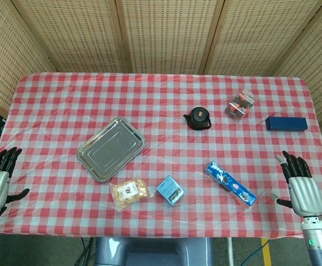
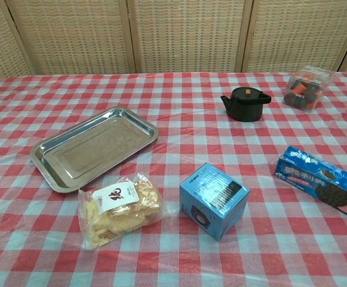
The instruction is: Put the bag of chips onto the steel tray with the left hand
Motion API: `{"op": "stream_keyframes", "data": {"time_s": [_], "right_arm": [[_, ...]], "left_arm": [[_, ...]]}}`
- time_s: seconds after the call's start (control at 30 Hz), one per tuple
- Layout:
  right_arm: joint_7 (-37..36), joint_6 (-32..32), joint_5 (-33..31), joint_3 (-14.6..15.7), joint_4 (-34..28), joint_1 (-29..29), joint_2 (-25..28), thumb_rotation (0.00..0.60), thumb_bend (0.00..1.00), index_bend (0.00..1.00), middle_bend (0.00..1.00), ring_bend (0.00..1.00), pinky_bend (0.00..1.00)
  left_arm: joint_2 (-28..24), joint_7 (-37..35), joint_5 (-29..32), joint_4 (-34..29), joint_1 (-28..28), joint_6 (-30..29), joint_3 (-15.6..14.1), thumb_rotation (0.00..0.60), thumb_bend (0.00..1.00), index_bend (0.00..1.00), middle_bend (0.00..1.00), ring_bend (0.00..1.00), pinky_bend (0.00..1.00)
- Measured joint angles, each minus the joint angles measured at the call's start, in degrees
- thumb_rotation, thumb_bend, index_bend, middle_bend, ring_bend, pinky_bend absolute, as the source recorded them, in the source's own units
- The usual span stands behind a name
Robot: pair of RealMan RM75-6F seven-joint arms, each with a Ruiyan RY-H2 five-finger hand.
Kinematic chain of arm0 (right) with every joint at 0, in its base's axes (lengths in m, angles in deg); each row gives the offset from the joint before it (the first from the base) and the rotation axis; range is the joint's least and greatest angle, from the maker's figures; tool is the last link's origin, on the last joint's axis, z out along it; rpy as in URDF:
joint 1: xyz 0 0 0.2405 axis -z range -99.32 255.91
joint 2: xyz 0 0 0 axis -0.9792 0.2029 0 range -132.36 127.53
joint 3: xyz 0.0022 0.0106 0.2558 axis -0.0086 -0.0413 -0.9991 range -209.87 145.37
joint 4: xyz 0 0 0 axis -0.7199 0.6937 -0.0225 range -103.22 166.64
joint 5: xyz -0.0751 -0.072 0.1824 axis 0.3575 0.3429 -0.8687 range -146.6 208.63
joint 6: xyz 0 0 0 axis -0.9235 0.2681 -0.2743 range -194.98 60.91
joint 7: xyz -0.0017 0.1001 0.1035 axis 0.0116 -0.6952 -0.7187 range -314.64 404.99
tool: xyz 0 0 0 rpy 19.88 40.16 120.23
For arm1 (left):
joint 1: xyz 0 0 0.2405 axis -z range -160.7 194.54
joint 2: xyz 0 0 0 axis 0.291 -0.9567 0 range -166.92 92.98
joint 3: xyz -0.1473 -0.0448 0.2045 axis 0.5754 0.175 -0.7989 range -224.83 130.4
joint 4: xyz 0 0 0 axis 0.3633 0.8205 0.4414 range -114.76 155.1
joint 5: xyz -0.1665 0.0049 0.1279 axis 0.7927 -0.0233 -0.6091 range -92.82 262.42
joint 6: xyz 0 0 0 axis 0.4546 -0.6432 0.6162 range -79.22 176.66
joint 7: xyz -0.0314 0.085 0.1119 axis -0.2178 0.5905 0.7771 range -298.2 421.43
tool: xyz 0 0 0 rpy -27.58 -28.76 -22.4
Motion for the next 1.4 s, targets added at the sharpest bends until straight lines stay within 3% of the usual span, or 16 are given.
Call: {"op": "stream_keyframes", "data": {"time_s": [1.07, 1.4], "right_arm": [[-0.52, 0.83, 0.68, 0.14, -0.64, 0.43, 0.61, 0.6, 0.07, 0.0, 0.0, 0.0, 0.0], [-0.08, 1.24, -0.17, -0.37, -0.8, 0.63, 0.6, 0.6, 0.07, 0.0, 0.0, 0.0, 0.0]], "left_arm": [[0.01, -0.06, -2.33, -0.44, 0.57, 0.74, -0.81, 0.6, 0.0, 0.0, 0.0, 0.0, 0.0], [0.29, -2.46, -13.8, 1.59, 5.82, 6.96, -3.59, 0.6, 0.0, 0.0, 0.0, 0.0, 0.0]]}}
